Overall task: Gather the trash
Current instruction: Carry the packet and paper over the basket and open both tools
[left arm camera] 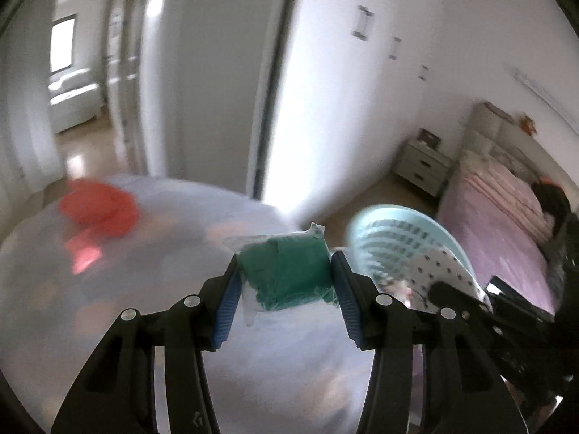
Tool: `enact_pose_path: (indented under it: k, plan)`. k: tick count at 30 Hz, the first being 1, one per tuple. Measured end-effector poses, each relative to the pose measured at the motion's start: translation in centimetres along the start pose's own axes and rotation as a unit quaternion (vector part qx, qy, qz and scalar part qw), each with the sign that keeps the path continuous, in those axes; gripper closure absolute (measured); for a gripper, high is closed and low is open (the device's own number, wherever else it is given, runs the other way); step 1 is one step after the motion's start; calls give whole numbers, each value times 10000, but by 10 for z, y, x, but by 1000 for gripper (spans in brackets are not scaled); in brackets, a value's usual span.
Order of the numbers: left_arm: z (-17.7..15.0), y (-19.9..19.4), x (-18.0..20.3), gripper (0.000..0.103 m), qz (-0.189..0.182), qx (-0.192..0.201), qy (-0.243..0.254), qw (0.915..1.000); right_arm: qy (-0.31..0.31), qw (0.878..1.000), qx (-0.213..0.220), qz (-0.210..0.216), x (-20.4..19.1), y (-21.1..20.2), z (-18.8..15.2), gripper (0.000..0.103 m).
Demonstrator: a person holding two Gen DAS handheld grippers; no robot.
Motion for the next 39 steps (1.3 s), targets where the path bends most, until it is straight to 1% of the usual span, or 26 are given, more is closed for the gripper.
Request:
enact_pose_path:
  k: [3,7,10,15,19,20,21,23,24,25,27,28,34,39]
  plan:
    - [6,18,40,56,-225,-91,247,9994,256,9994,102,-196,31,-8,8,85]
    - [9,39,78,56,-435,-217,492,9976,566,9969,124,-531,69,-11,15,86]
    - [9,61,102,56,-598,-417,638,9953,937,9929,55,-737,105,-10,20,86]
    - [2,104,127,56,-778,-821,750,9907,1251,9874,-79,-966,141,-5,23,85]
    - [-4,130,135,55,-841,-1046,807,9877,1344,9879,-77,-772,155,1,26,85]
    - [-4,133,136,55,-852,-1066,814,9873,1349,9875,-72,-813,158,2,27,85]
    - [-4,138,135,54,-875,-1090,789,9870,1354,9870,-95,-861,160,5,28,82]
    - [-3,142,139,47,-898,-1095,719,9873,1412,9864,-148,-829,165,9,27,76]
    - [-3,144,140,39,-911,-1082,688,9875,1444,9862,-167,-790,164,11,27,74]
    - [-2,144,139,35,-924,-1034,656,9882,1458,9860,-174,-791,166,12,28,73]
    - [-2,141,136,32,-946,-958,640,9888,1461,9856,-166,-834,167,13,27,61]
    - [-1,139,133,32,-950,-938,636,9890,1466,9855,-151,-841,166,13,27,59]
    - [-2,117,115,32,-956,-807,446,9911,1363,9876,-156,-766,154,13,30,59]
    - [2,89,90,32,-904,-595,263,9938,1183,9906,-115,-672,133,11,33,59]
Point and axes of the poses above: each gripper's, at about its wrist camera, not at the fingertips, and y roughly the way its jaws point, x to its right, z to its top, the point moved 4 cm from there along y, roughly the way its jaws point, and after that the axes turned 6 degrees about -x, right-handed, at the moved point
